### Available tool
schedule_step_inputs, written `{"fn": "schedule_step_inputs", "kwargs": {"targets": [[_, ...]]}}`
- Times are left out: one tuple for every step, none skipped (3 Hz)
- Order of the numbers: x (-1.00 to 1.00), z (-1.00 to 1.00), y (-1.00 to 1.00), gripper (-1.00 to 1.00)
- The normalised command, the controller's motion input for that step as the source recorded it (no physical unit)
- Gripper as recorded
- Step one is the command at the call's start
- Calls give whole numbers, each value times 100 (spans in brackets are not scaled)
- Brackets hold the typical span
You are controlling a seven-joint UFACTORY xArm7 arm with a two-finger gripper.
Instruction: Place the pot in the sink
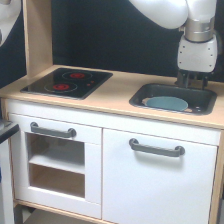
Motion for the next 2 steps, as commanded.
{"fn": "schedule_step_inputs", "kwargs": {"targets": [[93, -72, 42, 88], [100, -60, 32, 100]]}}
